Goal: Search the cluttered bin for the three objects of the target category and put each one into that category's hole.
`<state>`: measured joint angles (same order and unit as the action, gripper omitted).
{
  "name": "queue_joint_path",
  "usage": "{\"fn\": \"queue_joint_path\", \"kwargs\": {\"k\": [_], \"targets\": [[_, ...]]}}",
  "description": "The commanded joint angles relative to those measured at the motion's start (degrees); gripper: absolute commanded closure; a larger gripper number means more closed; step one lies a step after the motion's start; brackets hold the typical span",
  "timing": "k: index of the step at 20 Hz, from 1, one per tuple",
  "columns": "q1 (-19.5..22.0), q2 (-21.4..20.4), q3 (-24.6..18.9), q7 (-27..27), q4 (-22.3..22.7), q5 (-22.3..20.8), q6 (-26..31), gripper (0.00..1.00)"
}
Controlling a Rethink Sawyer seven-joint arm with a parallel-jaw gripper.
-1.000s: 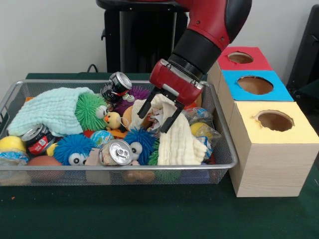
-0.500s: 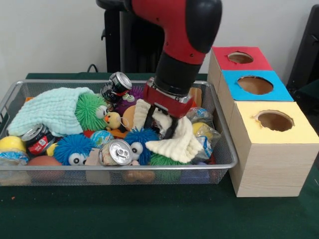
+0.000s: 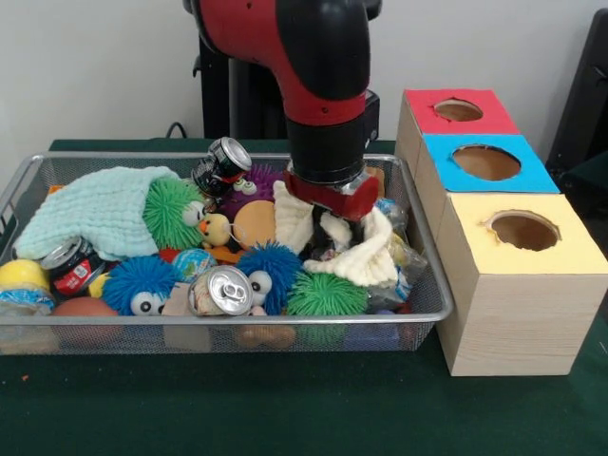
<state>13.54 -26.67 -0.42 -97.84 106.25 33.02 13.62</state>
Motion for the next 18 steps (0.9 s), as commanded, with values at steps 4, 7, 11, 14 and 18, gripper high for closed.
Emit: {"fn": "queue_joint_path", "kwargs": {"k": [4, 7, 11, 14, 18], "targets": [[-1.3, -5.65, -15.88, -6.82, 6.72, -1.74, 19.46, 0.0], [-5.7, -8.18, -10.0, -9.19, 3.87, -4.46, 22.1, 0.0], [-11.52, -8.96, -2.23, -10.41, 0.75, -7.63, 19.15, 0.0], [-12.72, -8.4, -0.95, -9.44, 0.16, -7.96, 16.12, 0.0], [-14.83, -7.08, 1.94, -8.6, -1.98, -9.24, 12.13, 0.0]]}}
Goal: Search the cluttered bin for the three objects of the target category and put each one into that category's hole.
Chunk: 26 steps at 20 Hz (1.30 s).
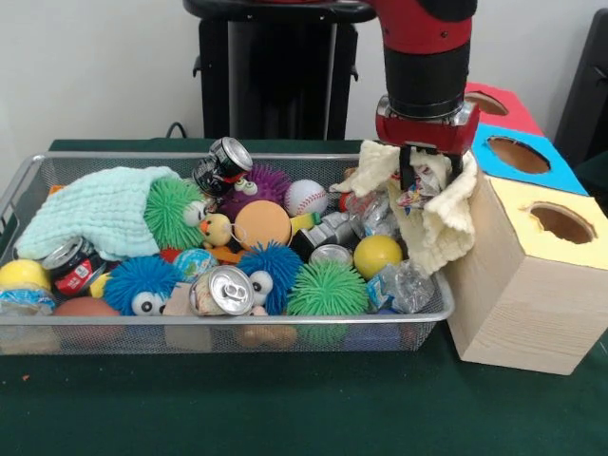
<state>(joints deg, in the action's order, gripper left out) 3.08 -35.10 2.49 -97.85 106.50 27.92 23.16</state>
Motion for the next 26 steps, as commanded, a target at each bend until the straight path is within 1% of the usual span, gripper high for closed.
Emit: {"fn": "queue_joint_path", "kwargs": {"k": [1, 3, 5, 6, 7, 10, 14, 16, 18, 19, 20, 21, 22, 23, 24, 25, 26], "targets": [[-4.94, 1.33, -0.25, -8.59, -2.34, -4.48, 1.98, 0.0], [-5.93, 1.25, 0.82, -8.93, -2.75, -4.76, 2.47, 0.0], [-5.87, 1.51, 1.11, -8.12, -3.77, -5.26, 3.32, 0.0], [-6.11, 1.6, 1.51, -7.66, -4.02, -5.74, 2.81, 0.0], [-6.27, 1.59, 1.82, -7.46, -4.21, -6.27, 0.98, 1.0], [-7.52, 1.93, 3.51, -8.3, -4.83, -6.76, -0.62, 1.0], [-6.82, 2.01, 3.12, -7.52, -5.31, -7.33, -1.25, 1.0], [-7.86, 2.48, 4.75, -7.96, -6.37, -8.07, -2.68, 1.0], [-10.3, 2.93, 8.92, -9.5, -7.83, -8.9, -4.83, 1.0], [-13.02, 3.39, 13.42, -10.94, -9.25, -9.36, -6.61, 1.0], [-15.08, 3.75, 16.99, -11.74, -10.3, -9.71, -7.85, 1.0], [-19.92, 5.16, 25.21, -13.03, -12.43, -10.01, -11.52, 1.0], [-22.79, 6.55, 30.27, -13.63, -13.58, -9.63, -13.42, 1.0], [-29.02, 11.61, 41.67, -15.43, -15.32, -7.0, -17.58, 1.0], [-31.52, 14.26, 46.69, -15.55, -15.67, -5.31, -19.88, 1.0], [-35.19, 19.69, 54.59, -16.21, -15.73, -1.71, -22.96, 1.0], [-36.62, 22.18, 57.86, -16.44, -15.36, 0.45, -23.97, 1.0]]}}
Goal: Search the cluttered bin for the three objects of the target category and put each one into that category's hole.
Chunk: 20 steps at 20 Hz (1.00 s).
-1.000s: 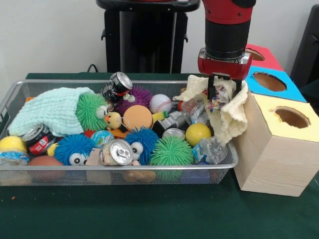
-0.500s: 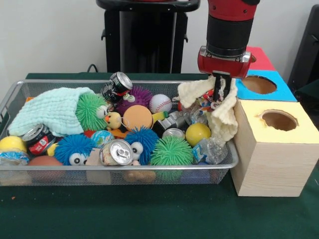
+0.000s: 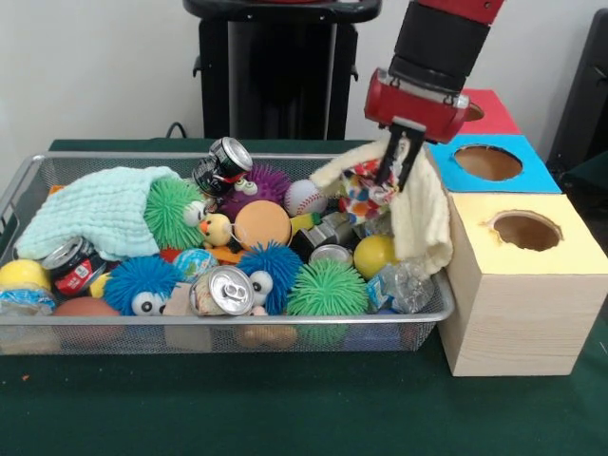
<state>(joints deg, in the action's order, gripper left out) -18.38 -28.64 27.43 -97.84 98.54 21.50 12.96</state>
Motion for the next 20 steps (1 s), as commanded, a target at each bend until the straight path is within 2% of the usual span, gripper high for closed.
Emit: {"fn": "queue_joint_path", "kwargs": {"k": [1, 2, 3, 6, 7, 11, 15, 18, 19, 20], "targets": [[-17.19, 20.25, 38.03, -17.25, -6.71, 10.27, -14.71, 1.0], [-17.86, 22.19, 40.08, -17.11, -6.25, 12.1, -15.31, 1.0], [-19.06, 26.07, 43.71, -17.74, -5.25, 15.72, -15.85, 1.0], [-20.35, 33.18, 49.09, -18.07, -2.84, 24.19, -16.28, 1.0], [-20.3, 34.18, 49.78, -17.67, -2.33, 25.93, -16.62, 1.0], [-18.65, 31.16, 46.87, -14.29, -1.87, 26.37, -21.0, 1.0], [-17.87, 29.03, 44.03, -13.41, -0.19, 25.53, -24.85, 1.0], [-17.08, 27.43, 39.03, -13.86, 1.33, 23.7, -27.09, 1.0], [-16.71, 26.82, 35.85, -14.3, 1.01, 23.34, -26.31, 1.0], [-16.87, 27.63, 34.77, -15.28, 1.47, 24.17, -27.59, 1.0]]}}
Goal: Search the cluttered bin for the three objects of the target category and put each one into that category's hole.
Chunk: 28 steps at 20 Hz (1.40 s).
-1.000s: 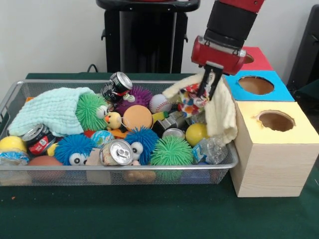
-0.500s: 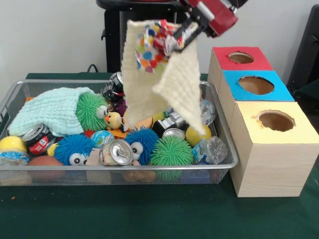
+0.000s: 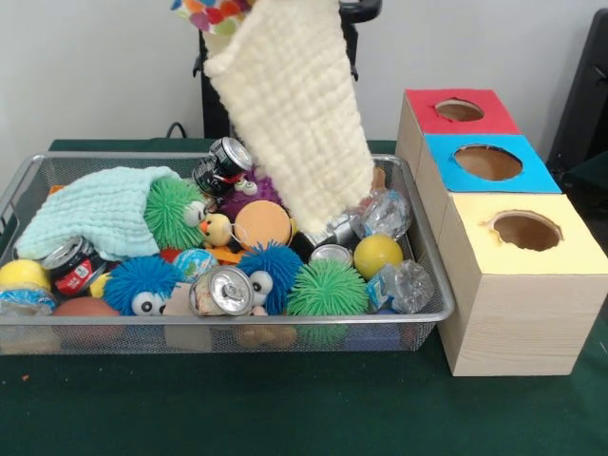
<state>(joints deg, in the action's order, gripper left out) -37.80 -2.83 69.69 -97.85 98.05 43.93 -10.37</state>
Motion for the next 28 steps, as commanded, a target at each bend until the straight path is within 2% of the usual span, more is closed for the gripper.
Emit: {"fn": "queue_joint_path", "kwargs": {"k": [1, 6, 10, 15, 17, 21, 26, 27, 28], "targets": [[2.06, 3.11, -8.88, -16.42, 2.23, 3.62, -3.36, 1.0], [0.1, 6.29, -11.55, -18.82, 3.55, 9.53, -2.82, 1.0], [-0.55, 8.18, -13.82, -20.46, 4.53, 13.8, -5.64, 1.0], [-2.89, 12.54, -16.56, -23.86, 6.13, 23.47, -10.6, 1.0], [-3.04, 13.0, -18.27, -25.31, 6.55, 25.92, -12.44, 1.0], [-2.52, 13.21, -20.3, -26.48, 6.89, 28.26, -15.21, 1.0], [-1.24, 12.57, -20.82, -26.04, 6.95, 26.85, -17.23, 1.0], [-1.07, 12.73, -20.93, -25.79, 6.92, 26.56, -18.06, 0.0], [-0.84, 12.56, -21.03, -26.25, 6.9, 25.71, -18.41, 0.0]]}}
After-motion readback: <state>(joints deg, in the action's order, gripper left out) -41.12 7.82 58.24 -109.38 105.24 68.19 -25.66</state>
